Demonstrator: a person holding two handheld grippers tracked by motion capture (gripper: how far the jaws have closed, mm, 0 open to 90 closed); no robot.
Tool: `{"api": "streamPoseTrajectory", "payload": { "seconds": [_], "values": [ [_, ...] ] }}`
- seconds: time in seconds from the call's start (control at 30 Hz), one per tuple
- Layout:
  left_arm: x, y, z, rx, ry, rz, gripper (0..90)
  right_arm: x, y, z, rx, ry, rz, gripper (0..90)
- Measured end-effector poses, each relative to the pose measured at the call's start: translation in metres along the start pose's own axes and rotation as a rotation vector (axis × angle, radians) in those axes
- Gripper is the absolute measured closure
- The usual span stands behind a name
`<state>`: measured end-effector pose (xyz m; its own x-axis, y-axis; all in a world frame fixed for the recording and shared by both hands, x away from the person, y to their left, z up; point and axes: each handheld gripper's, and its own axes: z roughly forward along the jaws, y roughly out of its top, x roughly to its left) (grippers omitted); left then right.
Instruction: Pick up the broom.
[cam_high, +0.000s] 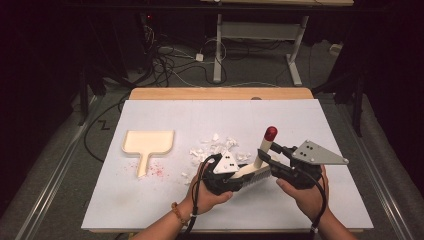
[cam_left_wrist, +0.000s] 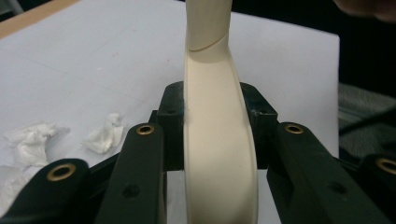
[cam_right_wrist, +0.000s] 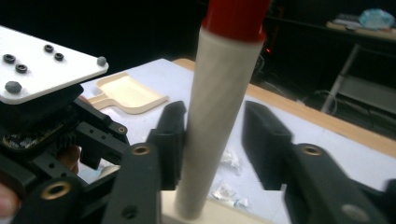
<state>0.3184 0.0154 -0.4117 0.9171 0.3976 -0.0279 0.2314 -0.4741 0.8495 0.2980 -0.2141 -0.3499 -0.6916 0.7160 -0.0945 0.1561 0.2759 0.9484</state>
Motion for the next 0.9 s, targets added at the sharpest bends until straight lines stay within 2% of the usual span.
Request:
{"api": "streamPoseTrajectory", "payload": {
  "seconds": [0.03,0.1,0.17,0.23,0.33,0.4,0.43,0.5,0.53,0.63,0.7,0.8,0.83,0.9],
  "values": [
    [-0.001,-0.001,-0.006,0.015,-0.023,0.026,65.1,-0.001,0.000,-0.001,0.003,0.014,-0.016,53.2],
    [-0.001,-0.001,-0.013,0.020,-0.046,0.047,65.1,-0.004,0.000,-0.007,-0.012,0.072,-0.027,50.1],
    [-0.002,0.000,-0.019,0.022,-0.064,0.067,65.1,-0.006,-0.001,-0.011,0.012,0.118,-0.064,45.6],
    [-0.001,0.000,-0.022,0.022,-0.074,0.073,65.1,-0.008,-0.004,-0.016,0.052,0.165,-0.101,45.2],
    [-0.002,-0.002,-0.032,0.036,-0.104,0.114,65.1,-0.017,-0.012,-0.020,0.091,0.229,-0.106,40.7],
    [-0.003,-0.003,-0.034,0.036,-0.112,0.119,65.1,-0.021,-0.019,-0.019,0.132,0.275,-0.112,37.9],
    [-0.003,-0.005,-0.038,0.040,-0.143,0.133,65.1,-0.022,-0.023,-0.017,0.147,0.311,-0.116,37.5],
    [-0.004,-0.005,-0.039,0.045,-0.155,0.144,65.1,-0.019,-0.029,-0.013,0.186,0.338,-0.149,36.6],
    [-0.006,-0.006,-0.040,0.055,-0.179,0.167,65.1,-0.017,-0.031,-0.010,0.203,0.360,-0.161,36.7],
    [-0.007,-0.007,-0.039,0.059,-0.221,0.181,65.1,-0.010,-0.036,0.001,0.250,0.433,-0.177,35.8],
    [-0.008,-0.007,-0.038,0.060,-0.250,0.189,65.1,-0.005,-0.040,0.006,0.268,0.480,-0.190,37.1],
    [-0.010,-0.008,-0.036,0.070,-0.276,0.208,65.0,0.002,-0.044,0.012,0.292,0.561,-0.196,45.0],
    [-0.011,-0.009,-0.035,0.070,-0.283,0.208,65.0,0.004,-0.046,0.014,0.304,0.573,-0.204,45.7],
    [-0.011,-0.010,-0.034,0.064,-0.299,0.209,65.0,0.007,-0.048,0.017,0.312,0.615,-0.201,52.5]
  ]
}}
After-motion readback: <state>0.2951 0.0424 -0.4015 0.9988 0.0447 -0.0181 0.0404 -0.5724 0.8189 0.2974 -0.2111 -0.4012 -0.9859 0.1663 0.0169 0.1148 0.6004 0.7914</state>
